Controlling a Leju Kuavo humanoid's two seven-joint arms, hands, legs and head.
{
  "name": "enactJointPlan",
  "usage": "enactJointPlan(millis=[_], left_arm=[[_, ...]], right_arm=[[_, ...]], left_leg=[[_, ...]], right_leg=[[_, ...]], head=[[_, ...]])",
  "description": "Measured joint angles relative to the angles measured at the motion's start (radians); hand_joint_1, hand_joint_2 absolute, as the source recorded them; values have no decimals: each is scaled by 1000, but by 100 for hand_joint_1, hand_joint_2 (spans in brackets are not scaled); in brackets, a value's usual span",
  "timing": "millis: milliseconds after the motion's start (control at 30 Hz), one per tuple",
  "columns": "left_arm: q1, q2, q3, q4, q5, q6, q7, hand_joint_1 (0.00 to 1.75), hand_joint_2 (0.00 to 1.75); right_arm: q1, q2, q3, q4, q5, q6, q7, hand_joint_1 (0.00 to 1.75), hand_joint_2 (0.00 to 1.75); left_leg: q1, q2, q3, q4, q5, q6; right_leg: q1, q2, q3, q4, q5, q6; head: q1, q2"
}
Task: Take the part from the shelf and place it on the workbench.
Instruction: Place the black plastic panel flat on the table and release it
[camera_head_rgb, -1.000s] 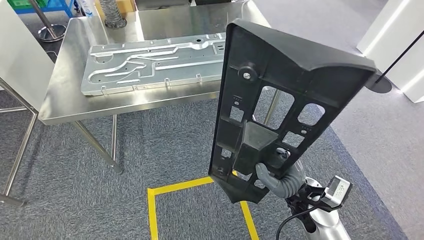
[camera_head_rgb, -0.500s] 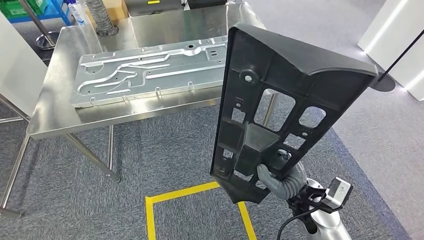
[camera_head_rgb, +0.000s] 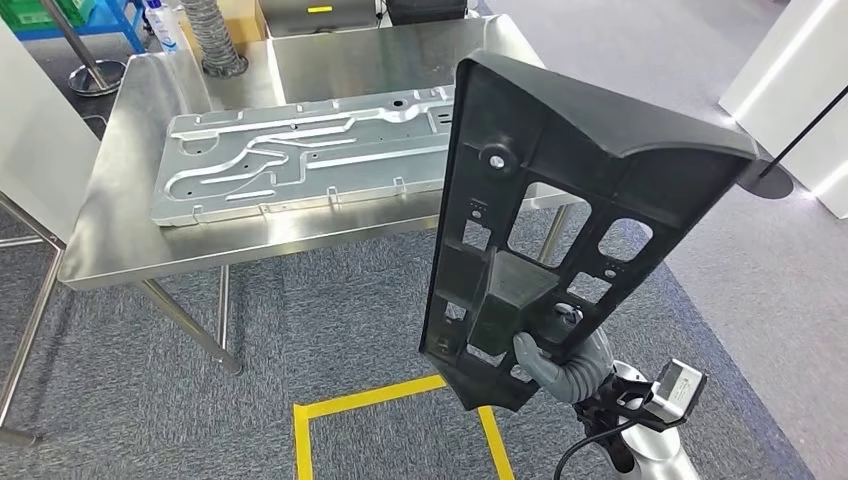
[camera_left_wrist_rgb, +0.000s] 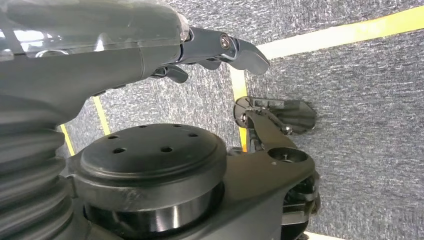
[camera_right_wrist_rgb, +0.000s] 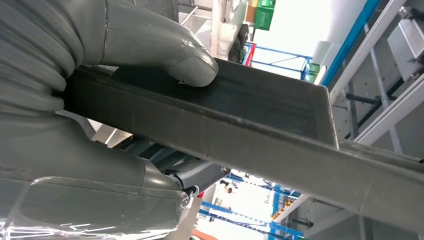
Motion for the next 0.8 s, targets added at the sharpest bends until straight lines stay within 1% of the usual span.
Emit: enactJointPlan(millis=[33, 67, 100, 133, 167, 200, 233, 267, 300, 333, 367, 400, 433, 467, 500, 533, 567, 600, 633, 667, 733, 767, 800], left_arm=[[0, 0, 0, 0, 0, 0, 0, 0, 175], [0, 0, 0, 0, 0, 0, 0, 0, 175], [-1, 0, 0, 0, 0, 0, 0, 0, 175], [-2, 0, 0, 0, 0, 0, 0, 0, 175], [-2, 0, 0, 0, 0, 1, 0, 0, 175], [-2, 0, 0, 0, 0, 1, 0, 0, 175], [-2, 0, 0, 0, 0, 1, 0, 0, 175], [-3, 0, 0, 0, 0, 1, 0, 0, 175], [-5, 0, 0, 0, 0, 1, 0, 0, 175], [-6, 0, 0, 0, 0, 1, 0, 0, 175], [-6, 0, 0, 0, 0, 1, 0, 0, 175], [-4, 0, 0, 0, 0, 1, 0, 0, 175], [-3, 0, 0, 0, 0, 1, 0, 0, 175], [-1, 0, 0, 0, 0, 1, 0, 0, 175], [-1, 0, 0, 0, 0, 1, 0, 0, 175], [-1, 0, 0, 0, 0, 1, 0, 0, 175], [-1, 0, 0, 0, 0, 1, 0, 0, 175], [-2, 0, 0, 0, 0, 0, 0, 0, 175], [-2, 0, 0, 0, 1, 0, 0, 0, 175], [-2, 1, 0, 0, 2, 0, 0, 0, 175], [0, 1, 0, 0, 4, 0, 0, 0, 175], [1, 1, 0, 0, 5, 0, 0, 0, 175], [0, 1, 1, 0, 7, 0, 0, 0, 175]], right_arm=[[0, 0, 0, 0, 0, 0, 0, 141, 175], [-1, 0, 0, 0, 0, 0, 0, 141, 175], [-2, 0, 0, 1, 0, 1, 0, 141, 175], [-2, 0, 0, 1, 0, 1, 0, 141, 175], [-3, 0, 0, 1, 0, 1, 0, 141, 175], [-3, 0, 0, 1, -1, 1, 0, 141, 175], [-3, 0, 0, 1, -1, 1, 0, 141, 175], [-4, 0, -1, 0, -1, 1, 0, 141, 175], [-6, 0, -1, 0, -1, 1, 0, 141, 175], [-7, 0, -1, 0, -1, 1, 0, 141, 175], [-8, 0, 0, 0, -1, 1, 0, 141, 175], [-8, 0, 0, 0, -2, 1, 0, 141, 175], [-8, 0, 0, 0, -2, 1, 0, 141, 175], [-8, 0, 0, 0, -2, 1, 0, 141, 175], [-8, 0, 0, 0, -2, 1, 0, 141, 175], [-8, 0, 0, 0, -2, 1, 0, 141, 175], [-9, 1, 0, 0, -2, 2, 1, 141, 175], [-10, 1, 0, 0, -2, 3, 1, 141, 175], [-11, 3, 0, 0, -2, 4, 3, 141, 175], [-11, 4, 0, 0, -1, 4, 4, 141, 175], [-12, 6, 1, -1, -1, 5, 7, 141, 175], [-12, 6, 1, -1, -1, 6, 7, 141, 175], [-14, 7, 1, -1, -1, 7, 7, 141, 175]], left_leg=[[0, 0, 8, 0, -7, -4], [-1, -1, 15, 2, -14, -8], [-2, -1, 18, 3, -20, -14], [-3, -1, 20, 6, -25, -21], [-4, -1, 22, 11, -27, -27], [-3, 0, 23, 15, -30, -33], [-2, 0, 22, 28, -34, -38], [0, 1, 11, 54, -45, -42], [2, 1, -11, 97, -65, -46], [4, 2, -45, 158, -92, -50], [5, 2, -87, 227, -120, -53], [6, 2, -126, 285, -140, -55], [7, 2, -154, 315, -141, -54], [8, 2, -163, 306, -121, -53], [7, 2, -152, 258, -79, -49], [6, 2, -129, 185, -28, -43], [3, 2, -106, 119, 8, -38], [-2, 2, -88, 68, 24, -32], [-6, 2, -77, 38, 29, -26], [-10, 1, -74, 28, 21, -21], [-9, 0, -55, 9, 29, -10], [-7, 1, -42, 2, 29, -5], [-5, 0, -28, -4, 28, -1]], right_leg=[[-2, -1, 25, -72, 47, -2], [-2, -2, 46, -133, 71, -6], [-1, -2, 61, -175, 86, -12], [1, -2, 66, -193, 88, -20], [3, -1, 65, -193, 83, -27], [3, 0, 69, -194, 90, -34], [3, 0, 76, -195, 91, -41], [3, 0, 83, -197, 88, -48], [3, 0, 90, -198, 85, -53], [4, -1, 96, -199, 80, -56], [5, -1, 100, -199, 75, -59], [6, 0, 105, -198, 69, -60], [7, 1, 112, -198, 63, -60], [8, 2, 120, -198, 57, -60], [9, 3, 130, -198, 50, -59], [9, 3, 141, -199, 42, -58], [9, 3, 151, -200, 35, -56], [8, 3, 157, -202, 29, -51], [7, 4, 160, -205, 25, -46], [7, 4, 163, -203, 26, -39], [5, 3, 169, -193, 28, -28], [6, 2, 165, -173, 23, -25], [5, 2, 149, -139, 7, -23]], head=[[0, 0], [0, 0], [0, 0], [0, 0], [0, 0], [0, 0], [0, 0], [0, 0], [0, 0], [0, 0], [0, 0], [0, 0], [0, 0], [0, 0], [0, 0], [0, 0], [0, 0], [0, 0], [0, 0], [0, 0], [0, 0], [0, 0], [0, 0]])
